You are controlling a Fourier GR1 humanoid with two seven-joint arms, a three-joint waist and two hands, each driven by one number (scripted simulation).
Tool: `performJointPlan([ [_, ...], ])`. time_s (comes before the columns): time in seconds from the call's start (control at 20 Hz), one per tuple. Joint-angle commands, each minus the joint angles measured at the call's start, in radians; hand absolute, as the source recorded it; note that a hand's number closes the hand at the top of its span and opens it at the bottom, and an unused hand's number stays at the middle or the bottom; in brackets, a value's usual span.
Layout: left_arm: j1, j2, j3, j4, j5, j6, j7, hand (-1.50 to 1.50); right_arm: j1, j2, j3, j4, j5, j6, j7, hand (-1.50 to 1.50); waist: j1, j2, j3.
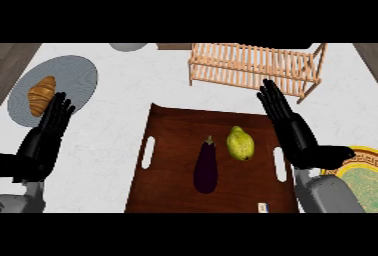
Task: Pick the eggplant from the tray and place it in the tiered shelf
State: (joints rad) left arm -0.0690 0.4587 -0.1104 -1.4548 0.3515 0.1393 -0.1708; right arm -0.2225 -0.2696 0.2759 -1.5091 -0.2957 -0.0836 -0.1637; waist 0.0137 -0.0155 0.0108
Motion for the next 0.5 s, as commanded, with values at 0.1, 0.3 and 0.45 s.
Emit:
performJointPlan([
  [0.1, 0.072, -0.021, -0.010, 0.062, 0.003, 0.041, 0.111, 0.00, 0.053, -0.102, -0.072, -0.062, 0.152, -0.199, 0.106, 1.50, -0.041, 0.009, -0.013],
  [0.3, 0.113, -0.026, -0.012, 0.116, 0.040, 0.038, 0.193, 0.00, 0.163, -0.335, -0.088, 0.093, 0.396, -0.300, 0.276, 1.50, -0.115, 0.037, -0.047],
  [0.45, 0.112, -0.043, -0.027, 0.151, 0.074, 0.022, 0.278, 0.00, 0.227, -0.232, -0.099, -0.001, 0.373, -0.445, 0.477, 1.50, -0.097, 0.009, -0.020],
])
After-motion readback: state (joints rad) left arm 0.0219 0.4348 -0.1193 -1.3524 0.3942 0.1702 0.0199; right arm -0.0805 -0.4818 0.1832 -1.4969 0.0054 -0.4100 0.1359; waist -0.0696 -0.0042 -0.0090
